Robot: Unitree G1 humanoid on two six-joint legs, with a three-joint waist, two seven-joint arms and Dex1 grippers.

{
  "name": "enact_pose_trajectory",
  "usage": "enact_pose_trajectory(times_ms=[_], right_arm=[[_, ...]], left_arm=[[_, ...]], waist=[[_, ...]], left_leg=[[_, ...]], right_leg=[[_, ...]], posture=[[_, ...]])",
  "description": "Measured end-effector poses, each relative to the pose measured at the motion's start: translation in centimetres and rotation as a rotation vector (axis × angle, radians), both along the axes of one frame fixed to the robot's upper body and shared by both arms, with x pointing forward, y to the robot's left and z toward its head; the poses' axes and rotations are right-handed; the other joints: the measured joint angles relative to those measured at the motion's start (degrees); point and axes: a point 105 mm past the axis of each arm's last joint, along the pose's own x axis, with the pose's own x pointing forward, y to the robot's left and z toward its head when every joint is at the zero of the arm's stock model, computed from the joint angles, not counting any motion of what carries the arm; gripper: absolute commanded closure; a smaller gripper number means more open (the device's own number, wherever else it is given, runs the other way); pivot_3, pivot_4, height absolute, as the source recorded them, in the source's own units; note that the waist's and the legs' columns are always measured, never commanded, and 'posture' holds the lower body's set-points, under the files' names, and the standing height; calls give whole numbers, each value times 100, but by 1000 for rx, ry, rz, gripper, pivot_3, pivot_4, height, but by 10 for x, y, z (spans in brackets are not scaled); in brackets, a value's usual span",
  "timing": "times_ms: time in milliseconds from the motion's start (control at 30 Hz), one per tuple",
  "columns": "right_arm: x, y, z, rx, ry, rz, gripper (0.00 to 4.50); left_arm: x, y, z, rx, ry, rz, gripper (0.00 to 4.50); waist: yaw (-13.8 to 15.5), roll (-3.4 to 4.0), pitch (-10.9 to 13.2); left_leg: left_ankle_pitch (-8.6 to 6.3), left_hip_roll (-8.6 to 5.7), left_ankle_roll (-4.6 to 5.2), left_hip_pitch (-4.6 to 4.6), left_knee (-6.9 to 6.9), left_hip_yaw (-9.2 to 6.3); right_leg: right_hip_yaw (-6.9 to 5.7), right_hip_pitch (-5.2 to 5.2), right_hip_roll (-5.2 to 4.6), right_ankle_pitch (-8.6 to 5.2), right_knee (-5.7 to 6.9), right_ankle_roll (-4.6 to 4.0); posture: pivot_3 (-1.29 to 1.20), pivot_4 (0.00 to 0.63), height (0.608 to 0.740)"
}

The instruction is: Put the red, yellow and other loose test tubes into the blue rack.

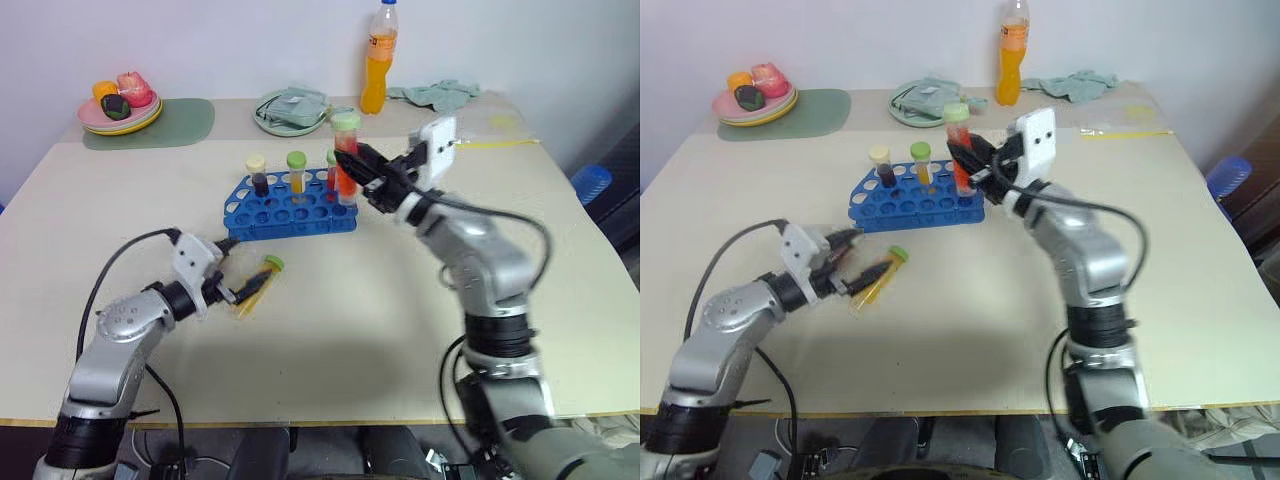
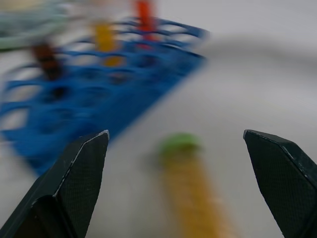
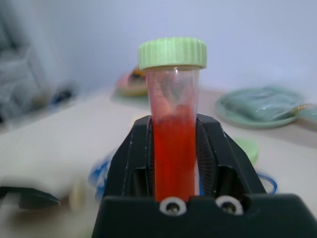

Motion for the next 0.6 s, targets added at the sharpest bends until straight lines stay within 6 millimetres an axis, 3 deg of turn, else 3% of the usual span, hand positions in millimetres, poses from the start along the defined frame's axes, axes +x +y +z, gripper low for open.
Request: enact_pose_trajectory(times_ms=[100,333,600], right_arm=[[8,17,-19,41,-17,-47,3830],[27,12,-48,36,-30,-171,3830],[36,13,-61,-2,-36,-202,3830]], left_arm=[[8,9,6,-24,-40,44,0],[9,20,-9,-23,-31,70,0],[8,21,-14,-29,-43,57,0]], waist=[[-28,3,2],[-122,3,1],[-203,5,0]], left_leg=[[15,-1,-25,0,-5,3],[19,0,-32,0,-13,0],[31,4,-49,1,-35,1]], right_leg=[[3,-6,-1,0,2,0],[4,-9,0,0,5,-1],[6,-27,4,2,17,-6]], posture=[[0,150,740],[0,150,740],[0,150,740]])
